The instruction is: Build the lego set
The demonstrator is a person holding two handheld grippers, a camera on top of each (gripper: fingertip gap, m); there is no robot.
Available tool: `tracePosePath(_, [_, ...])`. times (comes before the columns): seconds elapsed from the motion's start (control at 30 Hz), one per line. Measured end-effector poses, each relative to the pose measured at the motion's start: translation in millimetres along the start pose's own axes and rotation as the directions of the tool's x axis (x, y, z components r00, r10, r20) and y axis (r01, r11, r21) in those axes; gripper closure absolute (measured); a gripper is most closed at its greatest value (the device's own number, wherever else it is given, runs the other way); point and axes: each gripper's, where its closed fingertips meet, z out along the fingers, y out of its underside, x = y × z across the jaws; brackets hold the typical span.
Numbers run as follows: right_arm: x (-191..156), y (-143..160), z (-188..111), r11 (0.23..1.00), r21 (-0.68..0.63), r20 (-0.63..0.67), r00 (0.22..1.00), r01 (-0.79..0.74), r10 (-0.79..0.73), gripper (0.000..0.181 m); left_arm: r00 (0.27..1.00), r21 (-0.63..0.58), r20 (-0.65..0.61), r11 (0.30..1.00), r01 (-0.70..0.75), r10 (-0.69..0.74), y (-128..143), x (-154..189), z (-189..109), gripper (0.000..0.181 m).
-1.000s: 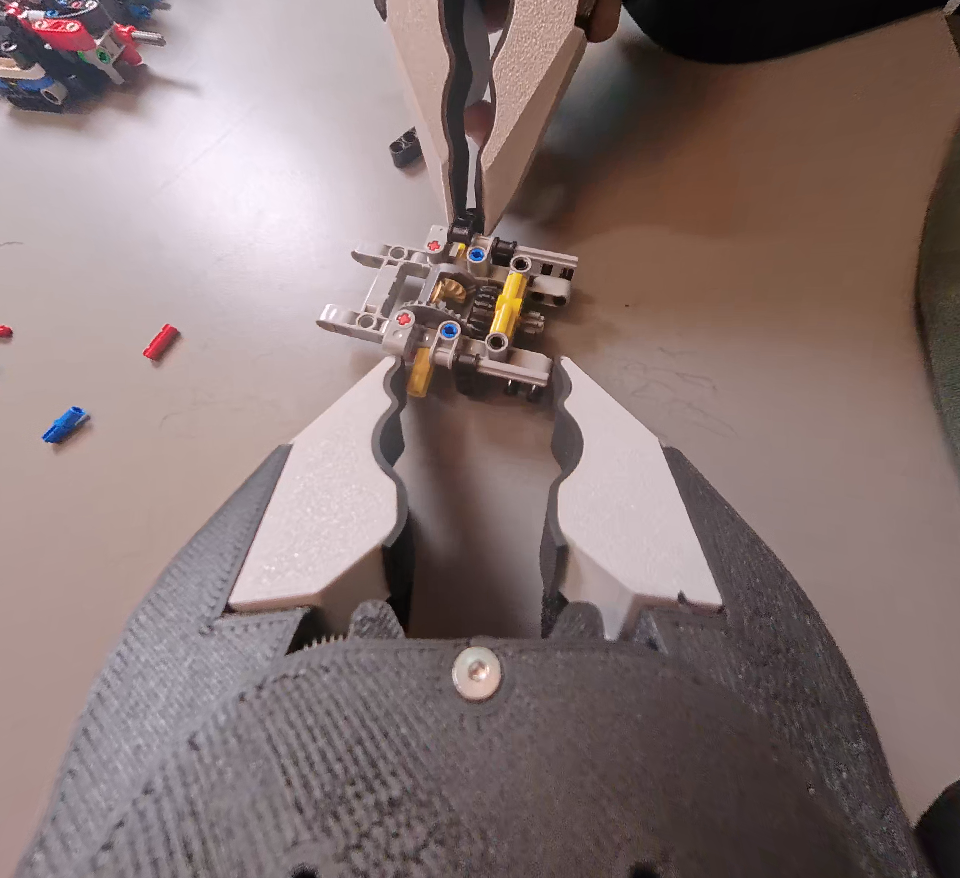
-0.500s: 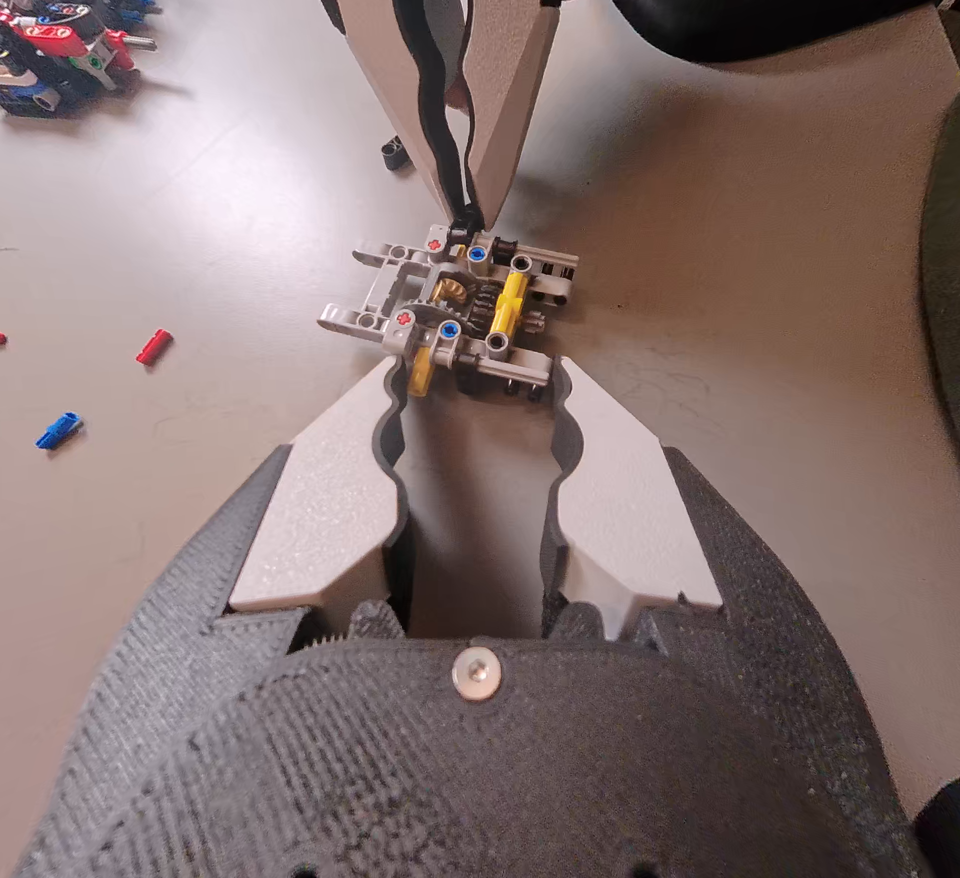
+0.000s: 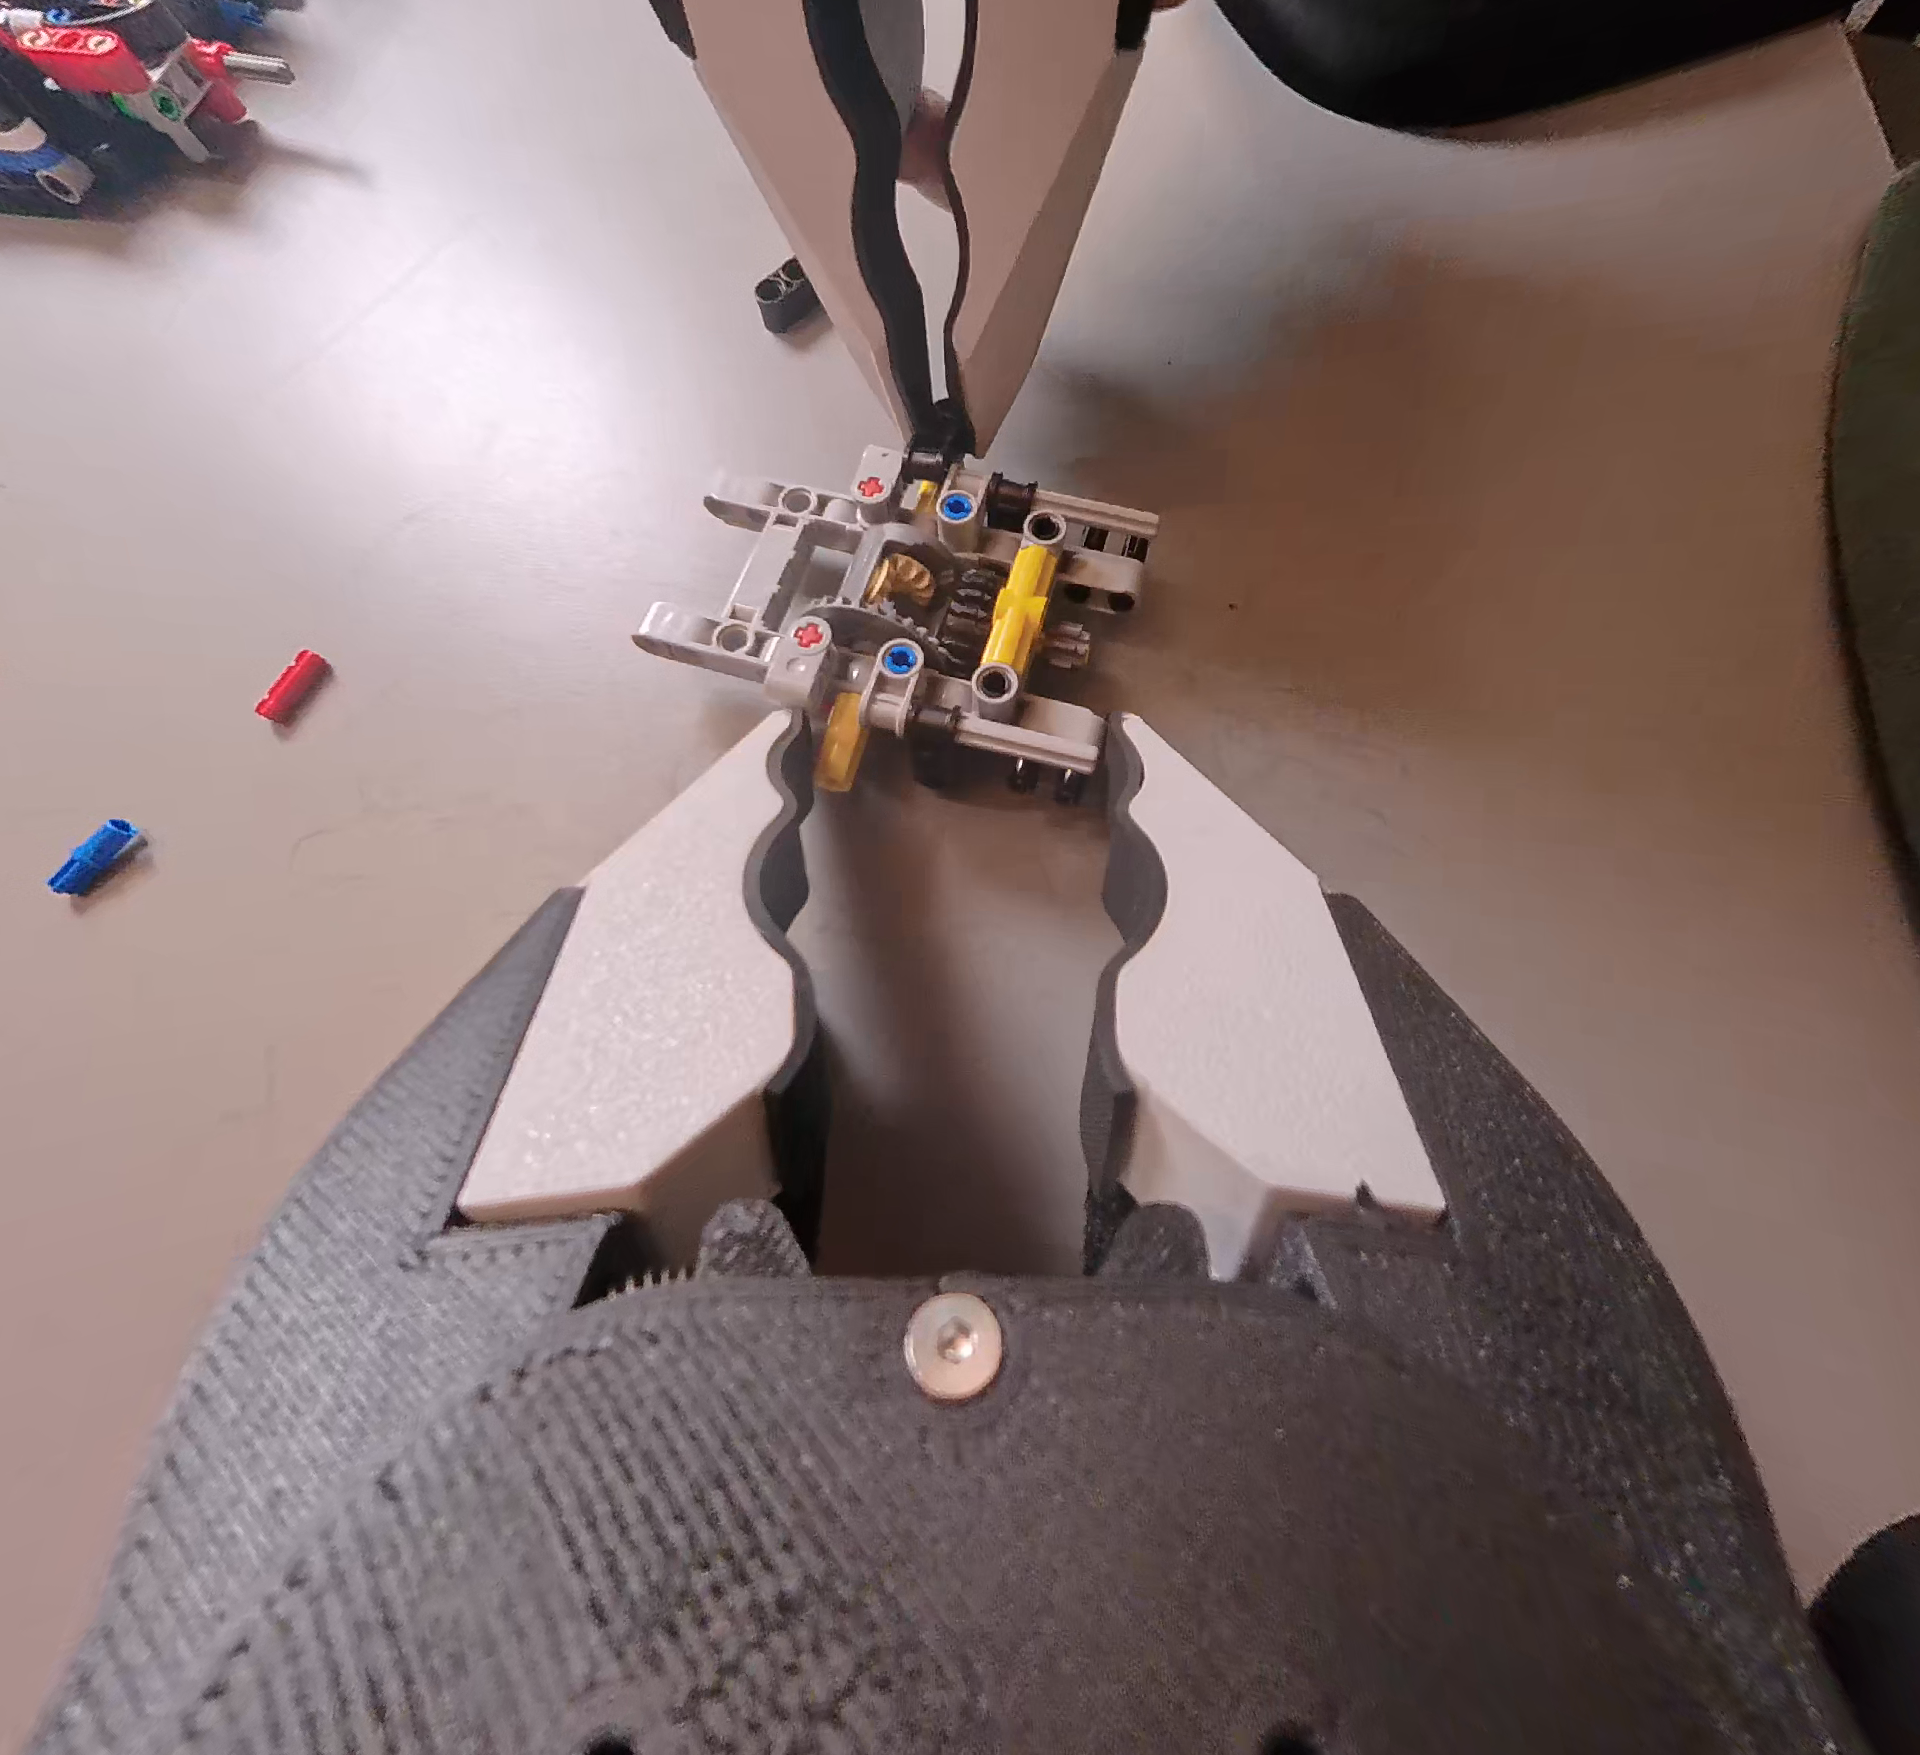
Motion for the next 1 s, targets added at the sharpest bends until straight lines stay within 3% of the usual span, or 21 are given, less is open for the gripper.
tracePosePath(0.37, [0,3,1,0.976,-0.206,0.045,0.997,0.064,-0.056,0.176,1.000,0.012,0.005,1.000,-0.001,0.001,-2,0,0,0.127])
tracePosePath(0.47, [1,2,1,0.974,-0.212,0.057,0.996,0.080,-0.070,0.175,1.000,0.009,0.008,1.000,0.008,-0.008,-1,-1,-1,0.127])
tracePosePath(0.77, [6,-4,-7,0.998,0.037,0.022,0.999,0.043,-0.044,0.165,1.000,0.002,0.014,1.000,0.009,-0.009,0,-3,-1,0.127])
tracePosePath(1.0, [2,-12,-14,0.947,0.312,-0.089,0.995,0.075,-0.049,0.163,1.000,0.001,0.014,1.000,0.013,-0.013,0,-3,-1,0.127])
